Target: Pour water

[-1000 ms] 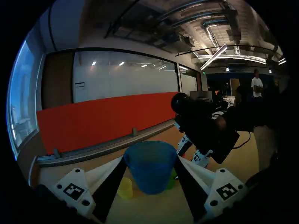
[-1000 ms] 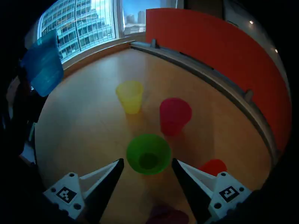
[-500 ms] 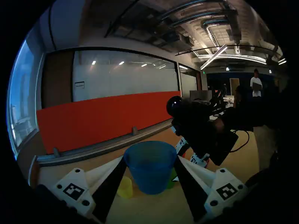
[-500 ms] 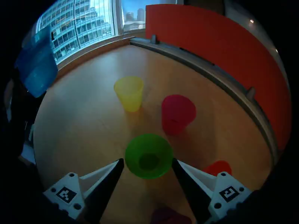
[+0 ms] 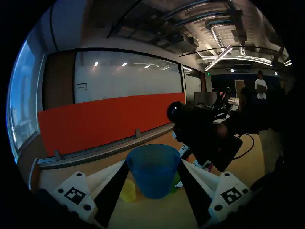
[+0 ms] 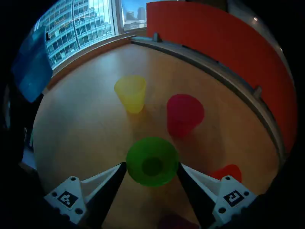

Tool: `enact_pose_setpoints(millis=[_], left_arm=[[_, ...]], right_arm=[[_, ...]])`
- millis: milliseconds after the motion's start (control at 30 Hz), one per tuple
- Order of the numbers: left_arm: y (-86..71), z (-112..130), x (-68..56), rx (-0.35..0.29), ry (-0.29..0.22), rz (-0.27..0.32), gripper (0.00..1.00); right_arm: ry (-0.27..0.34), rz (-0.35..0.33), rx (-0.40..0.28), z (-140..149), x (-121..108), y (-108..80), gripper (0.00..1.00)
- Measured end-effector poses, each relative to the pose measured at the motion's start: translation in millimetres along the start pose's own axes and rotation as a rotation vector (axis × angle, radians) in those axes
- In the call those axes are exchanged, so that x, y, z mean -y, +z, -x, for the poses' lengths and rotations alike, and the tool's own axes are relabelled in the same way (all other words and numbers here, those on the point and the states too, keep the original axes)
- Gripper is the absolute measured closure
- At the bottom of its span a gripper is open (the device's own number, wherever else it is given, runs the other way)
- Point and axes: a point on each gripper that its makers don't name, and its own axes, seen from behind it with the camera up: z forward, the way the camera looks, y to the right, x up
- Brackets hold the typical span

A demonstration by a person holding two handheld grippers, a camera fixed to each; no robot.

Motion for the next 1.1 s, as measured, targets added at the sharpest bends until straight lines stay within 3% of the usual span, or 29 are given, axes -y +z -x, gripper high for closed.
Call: enact_pose_setpoints(millis=[367,1100], left_arm=[[0.4,4.4,1.9,0.004,-0.005,-0.001,0.13],[1.3,3.7,-0.5,0.009,0.005,0.003,0.14]], right_arm=[[0.043,-0.008,-0.005,-1.4,1.9,5.4,0.06],[0.061,-0.024,-0.019,-4.6,5.4,-0.2,0.07]])
